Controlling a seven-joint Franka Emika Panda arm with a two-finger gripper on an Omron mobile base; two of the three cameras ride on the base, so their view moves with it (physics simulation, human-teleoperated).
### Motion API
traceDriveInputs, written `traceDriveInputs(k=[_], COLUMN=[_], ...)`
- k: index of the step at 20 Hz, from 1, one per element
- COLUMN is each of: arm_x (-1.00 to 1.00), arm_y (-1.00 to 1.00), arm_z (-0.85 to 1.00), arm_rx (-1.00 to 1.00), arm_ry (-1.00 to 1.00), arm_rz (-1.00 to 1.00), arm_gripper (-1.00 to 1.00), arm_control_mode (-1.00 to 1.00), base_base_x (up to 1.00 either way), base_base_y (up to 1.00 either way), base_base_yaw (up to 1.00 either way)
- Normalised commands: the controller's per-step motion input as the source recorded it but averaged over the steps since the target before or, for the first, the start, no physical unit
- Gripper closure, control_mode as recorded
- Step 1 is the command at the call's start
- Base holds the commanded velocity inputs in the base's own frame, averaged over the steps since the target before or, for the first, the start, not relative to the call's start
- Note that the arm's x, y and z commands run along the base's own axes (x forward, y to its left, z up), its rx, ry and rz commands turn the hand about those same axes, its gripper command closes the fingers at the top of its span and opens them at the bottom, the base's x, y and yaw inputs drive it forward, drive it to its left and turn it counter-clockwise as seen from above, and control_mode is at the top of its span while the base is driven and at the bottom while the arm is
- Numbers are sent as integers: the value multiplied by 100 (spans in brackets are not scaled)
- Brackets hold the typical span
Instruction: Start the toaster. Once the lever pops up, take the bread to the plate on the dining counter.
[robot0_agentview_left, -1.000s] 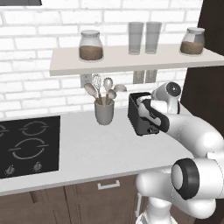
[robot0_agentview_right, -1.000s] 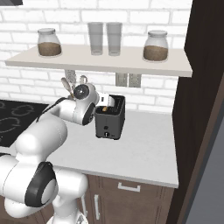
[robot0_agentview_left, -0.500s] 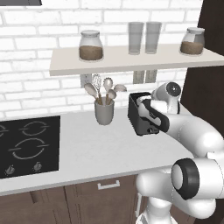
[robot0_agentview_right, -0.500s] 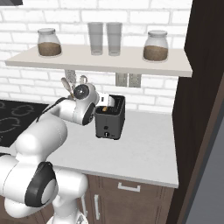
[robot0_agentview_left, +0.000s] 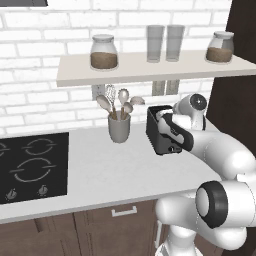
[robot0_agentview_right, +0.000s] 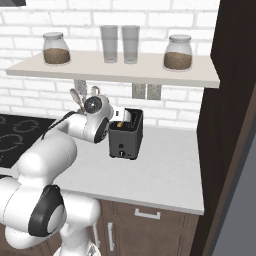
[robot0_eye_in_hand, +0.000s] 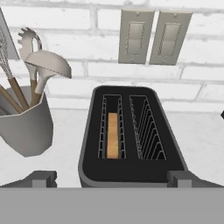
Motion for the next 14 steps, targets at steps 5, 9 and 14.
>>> traceDriveInputs(k=[5,9,14], arm_x=[0,0,0], arm_y=[0,0,0], arm_z=[0,0,0], arm_rx=[0,0,0], arm_ry=[0,0,0], arm_rz=[0,0,0], arm_gripper=[-100,-100,-100], arm_control_mode=[-100,-100,-100], base_base_x=[0,0,0], base_base_y=[0,0,0], base_base_yaw=[0,0,0])
